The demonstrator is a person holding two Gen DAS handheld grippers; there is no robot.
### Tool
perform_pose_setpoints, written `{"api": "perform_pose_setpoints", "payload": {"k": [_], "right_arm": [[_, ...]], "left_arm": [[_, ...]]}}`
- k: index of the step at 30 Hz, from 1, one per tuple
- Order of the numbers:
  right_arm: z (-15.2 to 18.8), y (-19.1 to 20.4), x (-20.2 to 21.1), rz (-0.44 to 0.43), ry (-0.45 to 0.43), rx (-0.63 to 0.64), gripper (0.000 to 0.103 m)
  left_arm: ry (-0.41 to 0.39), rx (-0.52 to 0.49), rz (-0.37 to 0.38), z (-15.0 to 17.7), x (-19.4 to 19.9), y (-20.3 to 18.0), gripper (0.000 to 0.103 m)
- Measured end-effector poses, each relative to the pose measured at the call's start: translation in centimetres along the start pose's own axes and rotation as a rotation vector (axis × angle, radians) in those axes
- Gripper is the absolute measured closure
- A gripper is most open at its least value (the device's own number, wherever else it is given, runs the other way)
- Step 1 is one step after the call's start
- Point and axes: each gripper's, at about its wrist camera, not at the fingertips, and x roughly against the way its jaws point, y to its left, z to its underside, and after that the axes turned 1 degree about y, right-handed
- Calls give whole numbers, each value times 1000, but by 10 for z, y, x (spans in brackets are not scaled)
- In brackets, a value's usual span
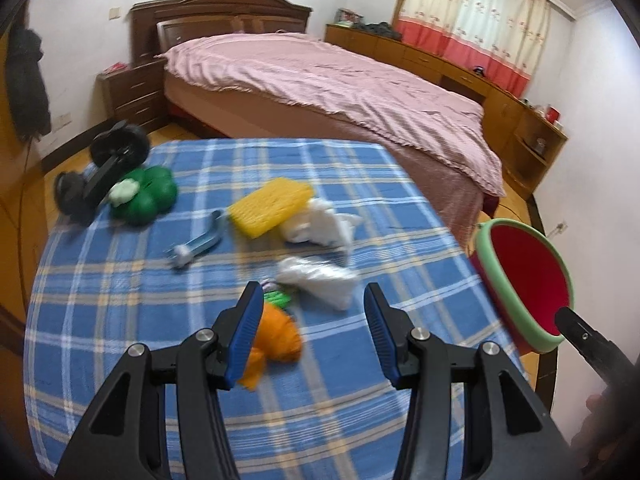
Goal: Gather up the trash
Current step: 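Move both grippers back toward the table, then grasp the orange mesh-wrapped ball with the left gripper and lift it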
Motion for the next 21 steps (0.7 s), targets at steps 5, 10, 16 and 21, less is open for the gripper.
{"api": "perform_pose_setpoints", "payload": {"k": [5,10,16,21], "right_arm": [[7,10,-9,-9,28,21,49],[11,15,-18,-4,53,30,49],[13,15,-27,8,76,31,48],[13,14,-33,17,91,28,48]], "left_arm": [[25,41,-22,7,-9,22,51],[55,84,-21,14,-23,34,51],[102,92,-17,21,-43,37,50],[134,99,-13,28,-56,36,50]]}}
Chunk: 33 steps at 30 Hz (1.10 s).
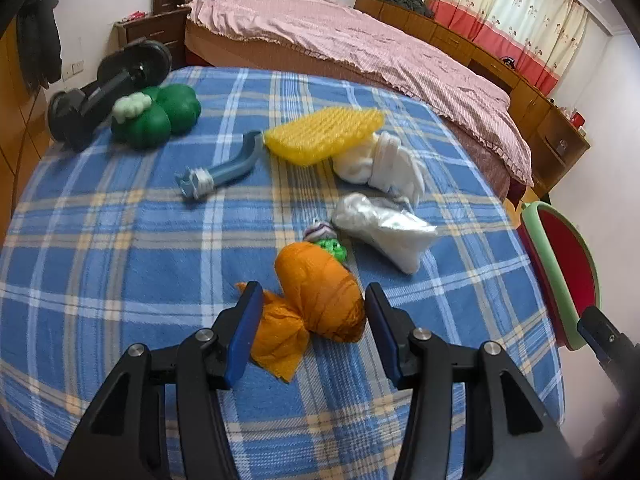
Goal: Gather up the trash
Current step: 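Grasp the orange mesh-wrapped ball with the left gripper and lift it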
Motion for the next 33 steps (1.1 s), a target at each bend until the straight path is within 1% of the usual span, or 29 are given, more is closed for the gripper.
{"api": "perform_pose_setpoints", "payload": {"k": [6,7,10,15,18,24,30,33], "right_arm": [[0,1,-7,2,18,2,48],[0,2,-8,0,21,4,48],[0,4,-11,-3,27,10,48],[1,13,-15,-10,37,28,48],[0,22,-18,-15,41,43,48],[-2,47,-30,-37,58,91,48],[-4,83,-45,-51,75,153,48],[-4,102,-55,-55,84,189,45]], "left_arm": [[-18,-31,-6,4,-2,-2,51],[-20,-34,-4,4,-2,-2,57],[-25,-33,18,5,1,-1,64],[-48,-30,42,5,13,3,66],[-80,-23,53,2,25,8,66],[-132,-7,5,-14,44,29,66],[-163,10,-54,-29,48,60,66],[-172,31,-61,-32,48,76,66]]}}
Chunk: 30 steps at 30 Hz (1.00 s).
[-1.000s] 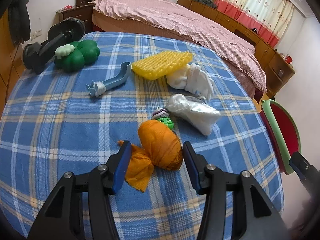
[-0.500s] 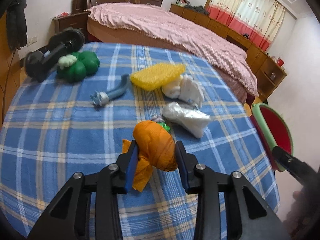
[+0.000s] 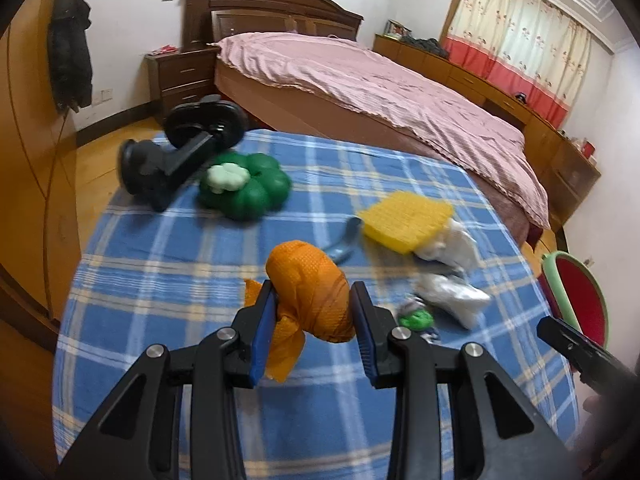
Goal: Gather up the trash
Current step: 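Grasp the orange mesh-wrapped ball with the left gripper and lift it, then grasp the white plastic bag with the right gripper while the left holds the orange ball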
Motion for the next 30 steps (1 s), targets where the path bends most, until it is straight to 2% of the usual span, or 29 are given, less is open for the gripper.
{"api": "perform_pose_setpoints", "payload": {"k": [3,10,14,23,30], "right_arm": [[-7,12,-16,-22,33,1,44],[-13,43,-57,14,100,4,40],[-13,57,-73,32,118,6,33],[-17,70,-96,93,117,13,30],[-16,78,-102,128,98,67,32]], "left_arm": [[-9,18,5,0,-2,13,66],[-21,32,19,1,-7,34,66],[-35,43,36,-2,-7,43,66],[-31,66,89,-2,-13,50,66],[-20,76,91,-1,-18,51,66]]}}
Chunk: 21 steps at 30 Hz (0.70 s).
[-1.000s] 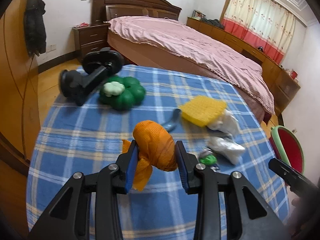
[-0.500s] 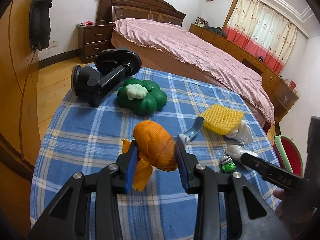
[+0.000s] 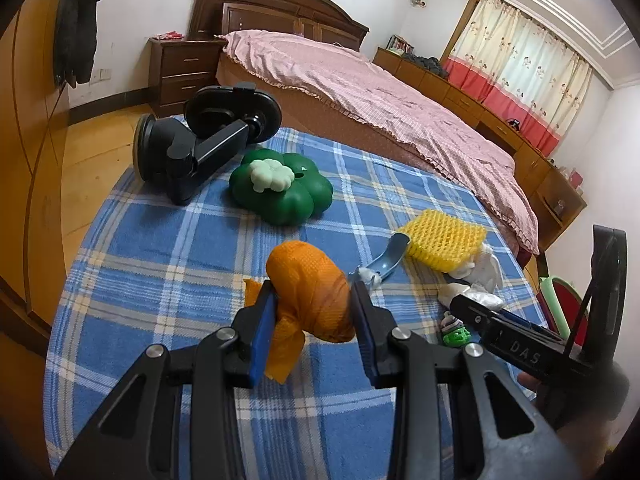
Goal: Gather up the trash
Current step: 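Grasp the white plastic bag with the right gripper while the left holds the orange ball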
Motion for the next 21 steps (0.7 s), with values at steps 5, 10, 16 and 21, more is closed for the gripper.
{"api": "perform_pose_setpoints", "payload": {"k": [5,10,16,21], "right_arm": [[1,-2,3,-19,-7,1,35],[4,-9,16,-51,-29,-8,35],[6,-17,40,-84,-69,-14,35],[11,-25,62,-103,-105,-14,35]], "left_arm": [[5,-3,-6,1,-1,-2,66],[-1,-2,-10,2,3,-7,66],[-4,-4,7,5,13,-22,66],[-13,-16,3,9,23,-36,66]]}}
